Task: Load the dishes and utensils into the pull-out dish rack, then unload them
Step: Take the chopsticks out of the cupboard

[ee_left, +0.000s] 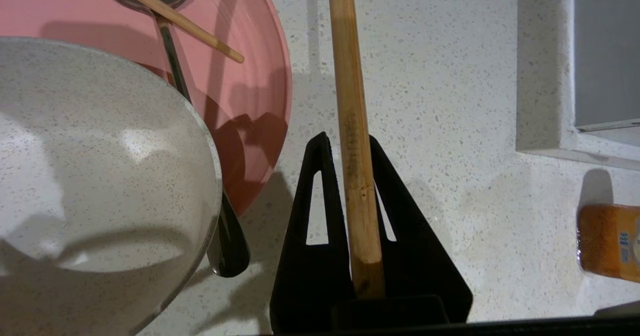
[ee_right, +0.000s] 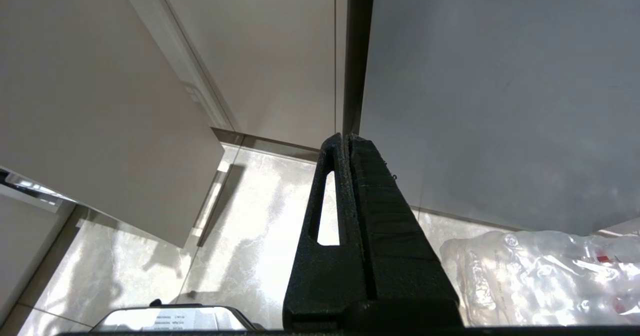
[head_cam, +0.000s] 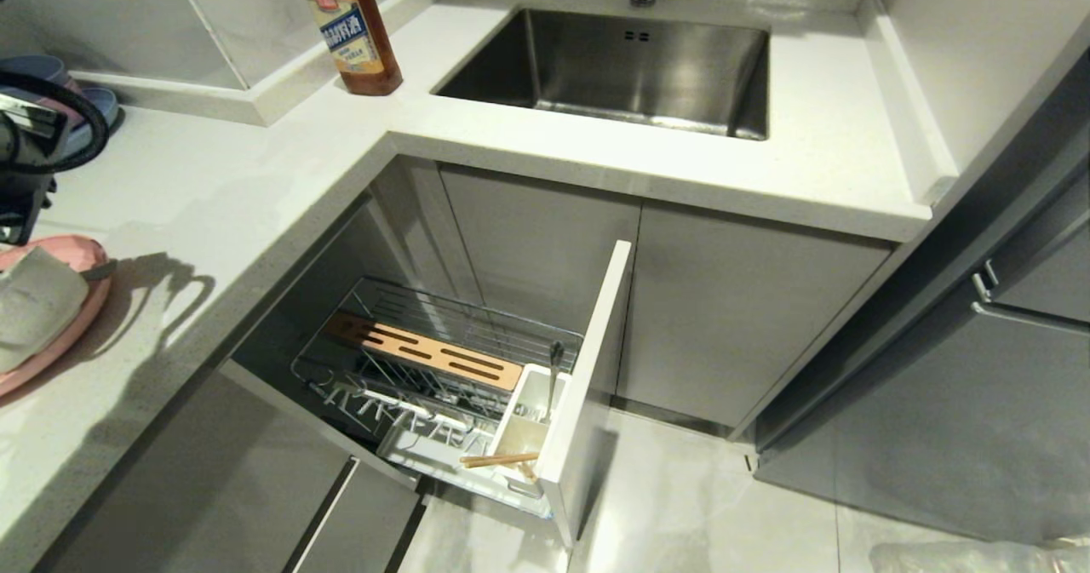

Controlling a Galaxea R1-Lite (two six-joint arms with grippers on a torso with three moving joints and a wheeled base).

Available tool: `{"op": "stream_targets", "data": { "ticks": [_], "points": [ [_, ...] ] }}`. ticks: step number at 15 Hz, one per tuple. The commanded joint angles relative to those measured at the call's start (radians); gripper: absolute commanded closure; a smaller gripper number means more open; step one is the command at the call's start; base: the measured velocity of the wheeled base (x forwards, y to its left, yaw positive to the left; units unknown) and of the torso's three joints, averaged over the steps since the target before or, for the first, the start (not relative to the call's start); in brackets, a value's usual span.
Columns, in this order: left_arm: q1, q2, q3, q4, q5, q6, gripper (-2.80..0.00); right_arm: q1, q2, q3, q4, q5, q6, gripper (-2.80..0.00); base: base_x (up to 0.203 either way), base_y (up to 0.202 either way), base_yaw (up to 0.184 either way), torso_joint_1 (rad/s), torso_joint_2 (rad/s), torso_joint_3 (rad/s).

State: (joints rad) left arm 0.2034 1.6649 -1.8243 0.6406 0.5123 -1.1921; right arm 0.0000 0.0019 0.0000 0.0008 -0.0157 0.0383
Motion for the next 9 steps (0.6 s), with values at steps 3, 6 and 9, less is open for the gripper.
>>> {"op": "stream_targets", "data": {
  "ticks": [3, 6, 9],
  "points": [
    [0.014, 0.017, 0.005, 0.003, 0.000, -0.020, 0.00, 0.000, 0.000, 0.003, 0.001, 0.000, 0.000, 0.00, 0.000, 0.000, 0.000, 0.000, 0.00, 0.000],
    [0.046, 0.026, 0.022, -0.002, -0.032, -0.021, 0.00, 0.000, 0.000, 0.003, 0.001, 0.000, 0.000, 0.00, 0.000, 0.000, 0.000, 0.000, 0.00, 0.000],
    [0.073, 0.026, 0.029, -0.003, -0.034, -0.021, 0.00, 0.000, 0.000, 0.003, -0.001, 0.000, 0.000, 0.00, 0.000, 0.000, 0.000, 0.000, 0.00, 0.000]
  ]
}}
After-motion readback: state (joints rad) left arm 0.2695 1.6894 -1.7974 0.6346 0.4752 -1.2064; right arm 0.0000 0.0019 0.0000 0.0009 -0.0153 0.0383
